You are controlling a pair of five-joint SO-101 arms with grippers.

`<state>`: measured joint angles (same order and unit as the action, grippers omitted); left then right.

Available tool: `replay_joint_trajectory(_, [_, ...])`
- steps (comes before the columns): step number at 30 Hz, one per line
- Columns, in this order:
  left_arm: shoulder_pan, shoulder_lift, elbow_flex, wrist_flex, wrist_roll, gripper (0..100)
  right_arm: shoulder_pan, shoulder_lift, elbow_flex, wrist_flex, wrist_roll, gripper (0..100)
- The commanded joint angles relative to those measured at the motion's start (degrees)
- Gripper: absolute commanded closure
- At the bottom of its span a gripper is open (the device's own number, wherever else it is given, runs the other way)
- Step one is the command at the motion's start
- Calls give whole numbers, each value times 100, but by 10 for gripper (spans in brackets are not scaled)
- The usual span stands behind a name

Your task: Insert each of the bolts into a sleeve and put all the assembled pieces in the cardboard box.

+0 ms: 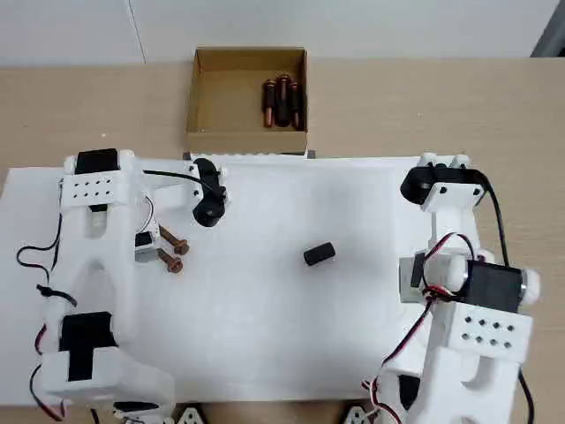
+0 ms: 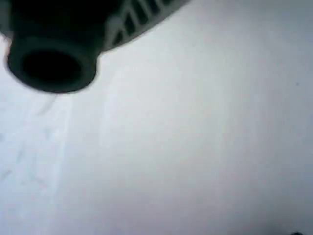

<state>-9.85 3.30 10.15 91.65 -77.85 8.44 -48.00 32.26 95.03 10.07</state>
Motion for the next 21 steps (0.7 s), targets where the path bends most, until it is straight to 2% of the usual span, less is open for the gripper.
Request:
replay_joint_trajectory(1, [114, -229, -171, -18, -1240, 891, 22, -92, -26, -119, -44, 995])
replay_joint_trajectory(21, [185, 1073, -409, -18, -1363, 891, 22, -66, -26, -127, -35, 995])
